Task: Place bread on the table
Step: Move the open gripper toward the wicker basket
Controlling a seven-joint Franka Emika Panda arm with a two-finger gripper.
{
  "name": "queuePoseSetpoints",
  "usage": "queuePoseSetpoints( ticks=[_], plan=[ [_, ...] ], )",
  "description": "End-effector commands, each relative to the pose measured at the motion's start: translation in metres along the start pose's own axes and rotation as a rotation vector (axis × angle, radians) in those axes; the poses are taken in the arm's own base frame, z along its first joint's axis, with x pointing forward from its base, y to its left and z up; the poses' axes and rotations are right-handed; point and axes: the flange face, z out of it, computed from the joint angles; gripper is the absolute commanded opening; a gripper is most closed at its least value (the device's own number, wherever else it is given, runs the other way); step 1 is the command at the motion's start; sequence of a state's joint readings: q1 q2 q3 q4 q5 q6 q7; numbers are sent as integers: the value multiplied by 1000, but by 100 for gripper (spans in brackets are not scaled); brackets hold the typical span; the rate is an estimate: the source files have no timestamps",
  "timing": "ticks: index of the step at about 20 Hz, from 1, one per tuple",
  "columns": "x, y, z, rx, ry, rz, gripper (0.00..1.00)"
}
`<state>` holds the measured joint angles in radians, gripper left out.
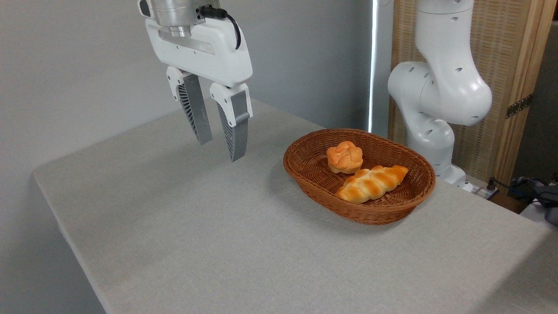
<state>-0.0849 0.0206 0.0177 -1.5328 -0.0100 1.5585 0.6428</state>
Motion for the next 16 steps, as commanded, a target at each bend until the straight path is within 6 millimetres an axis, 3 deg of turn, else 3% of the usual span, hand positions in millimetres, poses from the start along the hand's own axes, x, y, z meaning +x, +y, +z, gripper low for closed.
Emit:
queuePoseSetpoints(
  ticks=[1,16],
  plan=[
    [-6,1,-2,1,3,-12,100],
    [-7,5,3,-2,-5,-9,100]
  ],
)
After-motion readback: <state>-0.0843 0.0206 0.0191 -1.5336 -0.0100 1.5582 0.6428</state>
